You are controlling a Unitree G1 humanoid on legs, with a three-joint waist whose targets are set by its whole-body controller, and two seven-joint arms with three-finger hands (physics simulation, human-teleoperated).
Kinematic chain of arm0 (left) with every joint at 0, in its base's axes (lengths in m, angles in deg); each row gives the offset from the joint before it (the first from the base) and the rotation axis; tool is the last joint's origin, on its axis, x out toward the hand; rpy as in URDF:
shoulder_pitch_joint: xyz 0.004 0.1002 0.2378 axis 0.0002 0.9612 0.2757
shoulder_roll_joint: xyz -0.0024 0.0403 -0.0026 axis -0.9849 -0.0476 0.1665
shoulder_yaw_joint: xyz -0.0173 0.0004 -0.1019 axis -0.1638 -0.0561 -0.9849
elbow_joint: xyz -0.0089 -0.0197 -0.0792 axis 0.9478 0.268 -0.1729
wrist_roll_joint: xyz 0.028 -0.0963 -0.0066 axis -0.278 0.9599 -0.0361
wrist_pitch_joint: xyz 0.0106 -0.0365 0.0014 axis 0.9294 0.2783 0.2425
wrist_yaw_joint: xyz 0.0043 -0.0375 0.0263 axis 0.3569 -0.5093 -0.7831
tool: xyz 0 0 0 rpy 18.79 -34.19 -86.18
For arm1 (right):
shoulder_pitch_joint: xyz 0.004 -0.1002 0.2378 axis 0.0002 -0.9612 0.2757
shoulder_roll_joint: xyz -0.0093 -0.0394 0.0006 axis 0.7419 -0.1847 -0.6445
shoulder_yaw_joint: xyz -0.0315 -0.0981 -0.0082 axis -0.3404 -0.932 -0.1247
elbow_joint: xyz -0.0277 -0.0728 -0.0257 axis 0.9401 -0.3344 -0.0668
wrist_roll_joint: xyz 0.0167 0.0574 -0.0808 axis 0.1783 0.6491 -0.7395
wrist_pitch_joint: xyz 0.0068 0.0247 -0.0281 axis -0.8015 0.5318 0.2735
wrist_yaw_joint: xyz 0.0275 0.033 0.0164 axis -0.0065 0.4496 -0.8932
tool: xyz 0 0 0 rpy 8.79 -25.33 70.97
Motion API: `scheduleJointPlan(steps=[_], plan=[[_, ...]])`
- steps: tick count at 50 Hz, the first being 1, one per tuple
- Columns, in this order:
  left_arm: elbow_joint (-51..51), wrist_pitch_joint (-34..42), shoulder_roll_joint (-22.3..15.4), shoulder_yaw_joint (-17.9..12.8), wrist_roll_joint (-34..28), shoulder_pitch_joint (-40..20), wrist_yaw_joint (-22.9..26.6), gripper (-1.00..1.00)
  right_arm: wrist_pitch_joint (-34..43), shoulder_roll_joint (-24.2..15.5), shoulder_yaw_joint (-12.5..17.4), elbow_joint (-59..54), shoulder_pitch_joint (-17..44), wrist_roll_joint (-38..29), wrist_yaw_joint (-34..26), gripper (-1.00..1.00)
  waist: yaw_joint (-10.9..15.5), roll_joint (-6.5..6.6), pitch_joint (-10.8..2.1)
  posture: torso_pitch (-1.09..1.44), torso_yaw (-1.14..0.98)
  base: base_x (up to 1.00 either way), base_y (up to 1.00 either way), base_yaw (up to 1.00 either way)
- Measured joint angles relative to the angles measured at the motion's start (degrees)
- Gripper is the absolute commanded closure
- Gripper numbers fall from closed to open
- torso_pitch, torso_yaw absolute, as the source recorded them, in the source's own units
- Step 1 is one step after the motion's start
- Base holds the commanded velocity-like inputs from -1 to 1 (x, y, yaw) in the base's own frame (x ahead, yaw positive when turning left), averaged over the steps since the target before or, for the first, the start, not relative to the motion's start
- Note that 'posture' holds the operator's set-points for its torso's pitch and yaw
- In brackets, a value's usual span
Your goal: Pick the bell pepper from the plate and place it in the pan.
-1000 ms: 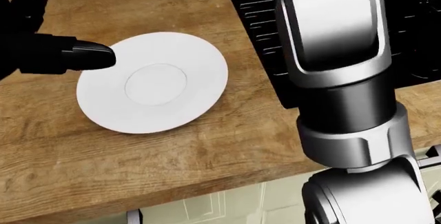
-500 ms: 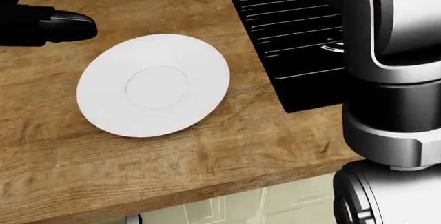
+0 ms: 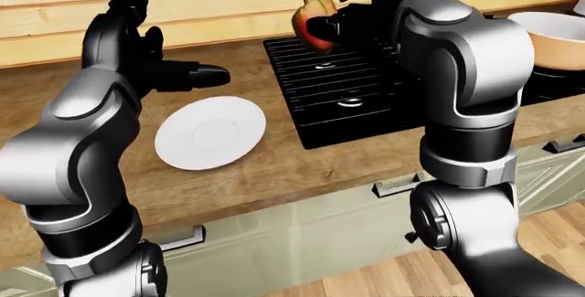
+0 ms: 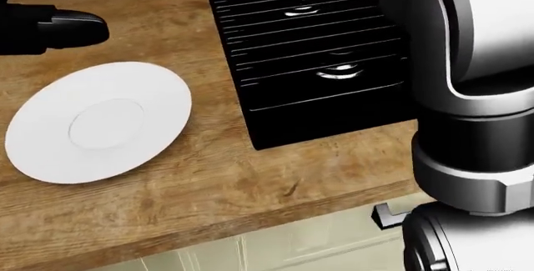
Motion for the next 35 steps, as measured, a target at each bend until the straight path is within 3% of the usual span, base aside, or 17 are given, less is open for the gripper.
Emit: scheduleJointPlan(steps=[1, 3, 5, 12, 17, 18, 19, 21, 24, 27, 31, 33, 35], plan=[[-0.3, -0.2, 0.0, 0.1, 0.1, -0.1, 0.1, -1.00, -0.1, -0.2, 0.1, 0.1, 0.0, -0.1, 0.1, 1.00, -0.1, -1.27, -0.06, 0.00, 0.00, 0.00, -0.34, 0.00], [-0.9, -0.7, 0.8, 0.8, 0.4, 0.4, 0.3, -1.00, -0.2, -0.9, 0.7, 0.5, -0.7, -0.6, 0.2, 1.00, -1.2, -0.96, 0.47, 0.00, 0.00, 0.00, -0.30, 0.00], [-0.2, -0.3, 1.0, 1.7, 1.0, 0.8, 0.7, -1.00, 0.3, -1.2, 1.4, -0.1, -1.4, -1.3, 0.5, 1.00, -1.4, -1.53, 0.60, 0.00, 0.00, 0.00, -0.23, 0.00], [-0.7, -0.3, 0.6, 0.7, 0.9, 0.5, 0.4, -1.00, 0.5, -0.6, 0.8, 0.6, -1.2, -1.4, 0.4, 1.00, -0.4, 1.50, 0.84, 0.00, 0.00, 0.00, -0.20, 0.00], [-0.6, -0.9, 0.8, 0.8, 0.8, 0.8, 0.4, -1.00, -0.1, -0.4, 0.8, 0.9, -1.5, -1.2, 0.2, 1.00, -1.3, 1.65, 2.48, 0.00, 0.00, 0.00, 0.00, 0.00], [-0.4, -0.8, 0.8, 1.0, 0.8, 0.8, 0.4, -1.00, 0.0, -0.5, 0.8, 0.6, -1.5, -1.2, 0.2, 1.00, -1.5, 2.11, 2.47, 0.00, 0.00, 0.00, -0.18, 0.00], [-0.1, -0.8, 1.0, 1.2, 0.9, 0.9, 0.4, -1.00, 0.2, -0.6, 0.9, 0.3, -1.6, -1.3, 0.2, 1.00, -1.5, 3.35, 2.04, 0.00, 0.00, 0.00, -0.22, 0.00], [0.4, -0.4, 0.8, 1.1, 0.9, 1.3, 0.5, -1.00, 0.5, -0.2, 0.5, 0.0, -2.3, -1.4, 0.2, 1.00, -0.7, 2.92, 2.09, 0.00, 0.00, 0.00, -0.32, 0.00], [1.1, 0.2, 0.6, 0.3, 0.4, 1.6, 0.1, -1.00, 1.4, 0.2, -0.8, -0.9, -2.4, -0.8, -0.6, 1.00, -0.5, 3.88, 0.81, 0.00, 0.00, 0.00, -0.33, 0.00], [0.5, -0.1, 0.3, 0.2, 0.2, 0.4, -0.1, -1.00, 1.6, -0.3, -0.4, -0.4, -0.7, -0.6, -1.1, 1.00, -0.5, 2.97, 0.03, 0.00, 0.00, 0.00, -0.34, 0.00], [0.2, -1.1, 0.4, 0.5, 0.3, 0.0, 0.0, -1.00, 0.6, -0.7, 0.3, 1.7, 0.2, -1.1, -1.1, 1.00, -0.3, 1.13, -0.08, 0.00, 0.00, 0.00, -0.43, 0.00], [0.4, -1.2, 0.5, 0.5, 0.2, 0.2, 0.0, -1.00, 0.3, -0.6, 0.3, 2.0, 0.0, -1.1, -1.1, 1.00, 0.0, -0.32, -0.24, 0.00, 0.00, 0.00, -0.45, 0.00], [0.4, -1.2, 0.5, 0.6, 0.1, 0.1, 0.0, -1.00, 0.1, -0.6, 0.3, 1.8, -0.4, -1.2, -1.2, 1.00, -0.1, -2.63, -0.60, 0.00, 0.00, 0.00, -0.45, 0.00]])
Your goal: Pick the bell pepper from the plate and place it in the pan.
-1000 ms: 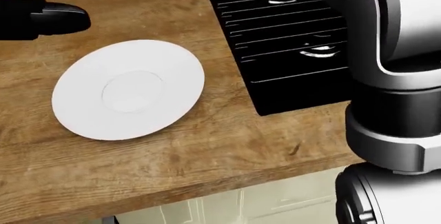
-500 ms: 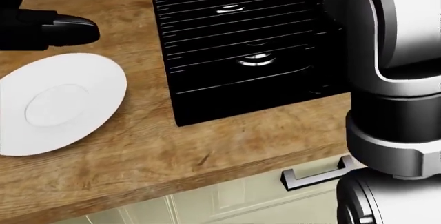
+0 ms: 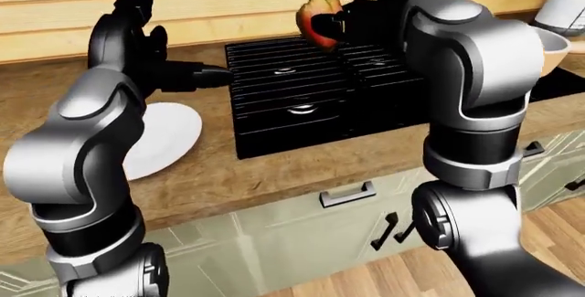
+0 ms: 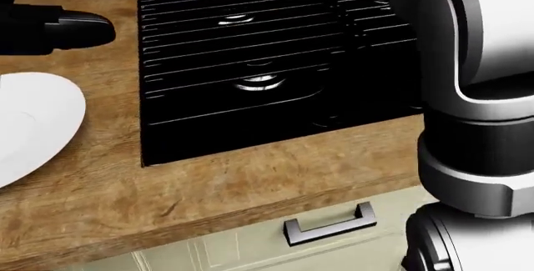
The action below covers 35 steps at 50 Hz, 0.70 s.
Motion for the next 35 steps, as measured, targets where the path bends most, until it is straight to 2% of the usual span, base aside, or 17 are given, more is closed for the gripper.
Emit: scheduleJointPlan(steps=[2, 3, 8, 14, 15, 16, 18, 20, 24, 26, 30, 35], plan=[[-0.3, 0.2, 0.8, 0.9, 0.3, 0.6, 0.2, -1.00, 0.3, -0.4, 0.5, -0.4, -1.1, -0.3, 0.1, 1.00, -0.7, 1.27, 0.97, 0.00, 0.00, 0.00, -0.45, 0.00], [-0.3, 0.4, 0.9, 1.3, 0.6, 0.7, 0.4, -1.00, 0.7, -0.5, 0.8, -0.9, -1.6, -0.6, 0.3, 1.00, -0.8, 1.40, 1.35, 0.00, 0.00, 0.00, -0.45, 0.00], [-0.5, 0.9, 0.6, 0.8, 0.8, 1.0, 0.6, -1.00, 1.6, 0.3, 0.5, -1.1, -2.0, -1.1, 0.9, 1.00, -0.1, 3.98, 1.95, 0.00, 0.00, 0.00, -0.45, 0.00], [-1.2, 0.1, 0.5, 0.3, 0.4, 1.0, 0.4, -1.00, 0.9, 0.4, 0.3, 0.0, -1.5, -0.6, 0.6, 1.00, -0.2, 6.95, 1.45, 0.00, 0.00, 0.00, -0.45, 0.00], [-1.3, 0.0, 0.3, 0.0, 0.3, 1.3, 0.4, -1.00, 0.7, 0.7, 0.1, 0.2, -1.7, -0.5, 0.6, 1.00, 0.0, 6.09, 1.48, 0.00, 0.00, 0.00, -0.45, 0.00], [-1.0, 0.2, 0.4, -0.2, 0.2, 1.8, 0.3, -1.00, 0.7, 0.9, -0.2, 0.1, -2.0, -0.4, 0.5, 1.00, 0.1, 5.86, 1.50, 0.00, 0.00, 0.00, -0.45, 0.00], [-0.3, 0.8, 0.4, -0.4, 0.0, 2.3, 0.2, -1.00, 1.0, 1.2, -0.9, -0.7, -2.3, 0.0, 0.1, 1.00, -0.1, 6.58, 1.04, 0.00, 0.00, 0.00, -0.45, 0.00], [0.0, 1.0, 0.3, -0.4, -0.1, 1.9, 0.1, -1.00, 1.3, 1.1, -0.9, -1.3, -2.0, 0.3, -0.1, 1.00, -0.3, 6.43, 0.47, 0.00, 0.00, 0.00, -0.45, 0.00], [-1.4, 0.4, 0.1, -0.5, 0.0, 1.3, 0.1, -1.00, 0.9, 0.7, -0.3, -0.1, -1.2, -0.1, 0.0, 1.00, 0.0, 3.49, 0.95, 0.00, 0.00, 0.00, -0.45, 0.00], [-1.4, 0.2, 0.1, -0.5, 0.0, 1.2, 0.1, -1.00, 0.7, 0.5, -0.2, 0.4, -1.0, -0.2, 0.1, 1.00, -0.2, 0.74, 0.49, 0.00, 0.00, 0.00, -0.45, 0.00], [-0.7, 0.6, 1.1, 1.4, 0.8, 1.5, 0.7, -1.00, 1.2, -0.3, 1.0, -0.2, -2.3, -1.1, 0.5, 1.00, -1.5, 1.27, 1.13, 0.00, 0.00, 0.00, -0.45, 0.00], [-0.6, 0.6, 0.7, 0.6, 0.7, 1.2, 0.6, -1.00, 1.3, 0.0, 0.3, -0.5, -2.3, -1.3, 0.4, 1.00, -0.5, 4.46, 1.86, 0.00, 0.00, 0.00, -0.45, 0.00]])
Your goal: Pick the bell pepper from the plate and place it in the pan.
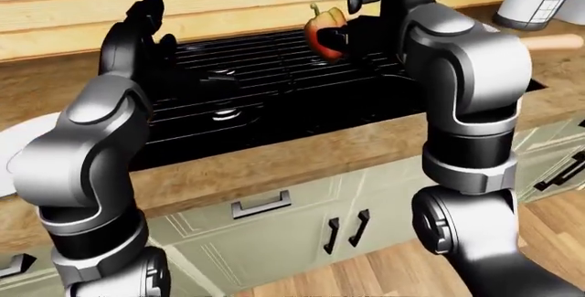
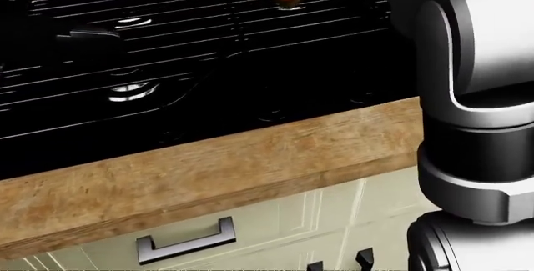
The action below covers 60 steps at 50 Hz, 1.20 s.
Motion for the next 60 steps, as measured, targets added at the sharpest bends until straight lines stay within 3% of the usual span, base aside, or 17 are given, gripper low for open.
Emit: scheduleJointPlan(steps=[4, 7, 10, 14, 17, 21, 27, 32, 34, 37, 39, 42, 44, 48, 51, 53, 60], plan=[[-0.6, -0.3, -0.2, -0.4, -0.3, -0.6, -0.3, -1.00, -0.2, 0.0, -0.2, 0.4, 0.3, 0.3, -0.5, 1.00, 0.0, 2.55, -0.04, 0.00, 0.00, 0.00, -0.45, 0.00], [-0.3, -0.4, -0.4, -1.0, -0.4, 0.1, -0.4, -1.00, -0.1, 0.7, -0.8, 0.4, 0.2, 0.5, -0.7, 1.00, 0.6, 2.06, -0.13, 0.00, 0.00, 0.00, -0.45, 0.00], [0.5, 0.5, -0.4, -1.0, -0.6, 0.5, -0.7, -1.00, 0.6, 0.9, -1.4, -0.1, 0.1, 1.0, -1.1, 1.00, 0.3, 2.27, -1.21, 0.00, 0.00, 0.00, -0.45, 0.00], [-0.2, -0.4, -0.6, -0.8, -0.6, -0.1, -0.6, -1.00, 0.1, 0.0, -0.8, -1.1, 2.5, 0.6, -1.4, 1.00, 0.4, -0.22, -0.95, 0.00, 0.00, 0.00, -0.46, 0.00], [0.5, -0.4, -0.7, -0.6, -0.7, -1.3, -0.6, -1.00, -0.8, -0.5, -0.3, -0.8, 3.2, 0.3, -1.6, 1.00, 0.4, -4.09, -1.40, 0.00, 0.00, 0.00, -0.45, 0.00], [0.0, -0.1, 0.6, 1.0, 0.0, -0.5, -0.3, -1.00, -0.2, -1.2, 0.9, -0.7, 1.8, -0.6, -1.2, 1.00, -0.9, -3.37, -0.74, 0.00, 0.00, 0.00, -0.45, 0.00], [-0.4, 0.2, 0.1, -0.1, 0.0, -0.7, -0.5, -1.00, 0.2, -0.8, 0.3, -0.8, 1.9, -0.6, -1.0, 1.00, 0.2, -0.01, -0.01, 0.00, 0.00, 0.00, -0.45, 0.00], [-0.3, -0.6, 0.1, 0.0, -0.2, -0.6, -0.6, -1.00, -0.2, -0.7, 0.1, -0.5, 2.0, -0.3, -1.3, 1.00, 0.1, 2.58, -0.26, 0.00, 0.00, 0.00, -0.45, 0.00], [0.2, -0.7, -0.1, -0.4, -0.3, -0.2, -0.6, -1.00, -0.2, -0.3, -0.2, -0.6, 2.0, -0.1, -1.4, 1.00, 0.8, 1.67, 0.03, 0.00, 0.00, 0.00, -0.45, 0.00], [1.6, 0.2, -0.2, -0.5, -0.8, -0.2, -0.9, -1.00, 0.5, -0.2, -0.9, -2.3, 2.5, 0.6, -2.0, 1.00, 0.5, 2.16, -0.94, 0.00, 0.00, 0.00, -0.45, 0.00], [1.6, 0.0, -0.2, -0.4, -0.9, -0.8, -1.0, -1.00, 0.6, -0.5, -0.6, -2.2, 3.1, 0.6, -2.0, 1.00, 0.3, 1.39, -1.30, 0.00, 0.00, 0.00, -0.45, 0.00], [0.4, -0.6, -0.1, -0.3, -0.8, -1.0, -0.9, -1.00, -0.2, -0.7, -0.1, -1.0, 3.7, 0.4, -1.8, 1.00, 0.4, -1.00, -0.93, 0.00, 0.00, 0.00, -0.45, 0.00], [0.3, -0.8, -0.1, -0.4, -0.7, -1.2, -0.9, -1.00, -0.8, -0.6, 0.0, -0.5, 3.7, 0.3, -1.6, 1.00, 0.3, -3.65, -1.35, 0.00, 0.00, 0.00, -0.45, 0.00], [0.6, -0.6, 0.8, 1.3, 0.1, -0.4, -0.3, -1.00, 0.0, -1.6, 1.2, -2.1, 3.3, -0.2, -1.1, 1.00, -1.0, -3.00, -0.57, 0.00, 0.00, 0.00, -0.45, 0.00], [1.6, 0.0, 0.4, 1.0, 0.2, -1.1, -0.2, -1.00, 0.5, -2.0, 1.3, -4.3, 5.2, -0.3, -0.9, 1.00, -0.2, -1.40, -0.22, 0.00, 0.00, 0.00, -0.22, 0.00], [1.8, -0.3, 0.0, 0.4, -0.2, -1.7, -0.4, -1.00, 0.0, -2.4, 1.2, -4.8, 6.9, 0.3, -1.0, 1.00, 0.0, -1.62, 0.92, 0.00, 0.00, 0.00, 0.00, 0.00], [0.8, -1.5, 0.5, 0.7, -0.4, -1.2, -0.5, -1.00, -1.5, -3.2, 1.7, -3.7, 6.6, 0.8, -0.7, 1.00, -0.3, -2.52, 2.12, 0.00, 0.00, 0.00, 0.00, 0.00]])
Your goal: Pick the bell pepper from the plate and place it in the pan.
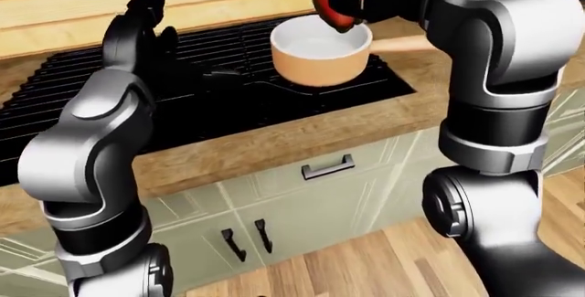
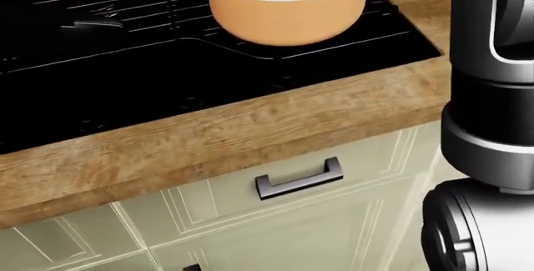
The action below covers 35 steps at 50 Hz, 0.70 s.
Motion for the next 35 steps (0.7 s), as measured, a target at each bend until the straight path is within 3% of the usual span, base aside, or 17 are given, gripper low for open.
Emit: scheduleJointPlan(steps=[4, 5, 8, 12, 13, 15, 17, 20, 25, 28, 30, 32, 35], plan=[[0.5, 0.6, 0.1, 0.2, 0.3, 0.2, 0.2, -1.00, 0.8, -0.3, -0.3, -0.7, -0.4, -0.2, 0.2, 1.00, -0.6, 0.53, 0.57, 0.00, 0.00, -0.02, 0.00, 0.14], [0.8, 0.7, 0.5, 0.5, 0.3, 0.2, 0.2, -1.00, 1.1, -0.6, -0.2, -0.7, -0.7, -0.4, 0.2, 1.00, -0.6, 1.05, -0.20, 0.00, 0.00, -0.23, 0.00, 0.77], [0.9, 1.0, 0.7, 1.3, 0.7, 0.5, 0.4, -1.00, 1.8, -1.0, 0.4, 0.2, -1.1, -1.0, 0.5, 1.00, -0.1, 3.59, -2.41, 0.00, 0.00, -0.41, 0.00, 1.00], [0.0, 0.5, 0.1, -0.1, 0.2, 0.0, 0.1, -1.00, 1.6, -0.7, 0.1, 1.4, -0.8, -0.7, 0.3, 1.00, 0.3, 7.52, -2.47, 0.00, 0.00, -0.31, 0.00, 0.72], [-0.4, 0.2, -0.3, -0.7, -0.2, 0.2, -0.1, -1.00, 1.3, -0.1, -0.2, 1.1, -0.7, -0.4, 0.2, 1.00, 0.0, 7.70, -2.18, 0.00, 0.00, 0.00, 0.00, 0.00], [-0.5, -0.4, -0.4, -1.8, -0.9, 0.6, -0.6, -1.00, 1.0, 0.5, -1.6, 0.5, -1.3, 0.2, -0.2, 1.00, -0.4, 5.48, -1.20, 0.00, 0.00, 0.00, 0.00, 0.00], [0.2, -0.7, -0.3, -1.7, -1.1, 1.0, -0.7, -1.00, 1.3, 0.5, -2.2, 0.3, -1.2, 0.3, -0.4, 1.00, -0.6, 3.50, -1.19, 0.00, 0.00, 0.00, 0.00, 0.00], [0.8, -0.2, 0.0, -1.2, -0.8, 1.6, -0.5, -1.00, 1.1, 0.4, -1.9, 1.3, -0.7, -0.1, -0.5, 1.00, -0.5, 1.72, -1.18, 0.00, 0.00, 0.00, 0.00, 0.00], [2.9, -0.2, -0.3, -0.9, -0.4, 0.7, -0.3, -1.00, 1.3, -0.1, -1.6, 0.5, -0.2, -1.1, -0.6, 1.00, 0.2, 1.41, -1.54, 0.00, 0.00, 0.00, -0.11, 0.00], [5.6, -0.8, -0.6, -1.2, -0.7, -0.7, -0.8, -1.00, 2.3, 0.0, -2.3, -1.4, 0.0, -1.3, -1.3, 1.00, 0.4, 3.96, -3.10, 0.00, 0.00, 0.00, -0.28, 0.00], [6.1, -1.6, -0.7, -1.0, -0.7, -2.3, -1.1, -1.00, 2.5, -0.7, -2.1, -1.5, 0.7, -1.4, -1.8, 1.00, 0.3, 4.35, -3.89, 0.00, 0.00, 0.00, -0.29, 0.00], [5.7, -2.7, -0.8, -0.7, -0.6, -3.4, -1.3, -1.00, 2.1, -1.5, -1.3, -0.7, 1.8, -1.8, -2.1, 1.00, 0.2, 3.66, -3.41, 0.00, 0.00, 0.00, 0.00, 0.00], [5.2, -3.8, -0.9, -0.5, -0.3, -4.1, -1.5, -1.00, 0.9, -2.2, -0.4, 1.4, 3.0, -2.5, -2.2, 1.00, 1.0, 0.73, -1.34, 0.00, 0.00, 0.00, 0.00, 0.00]])
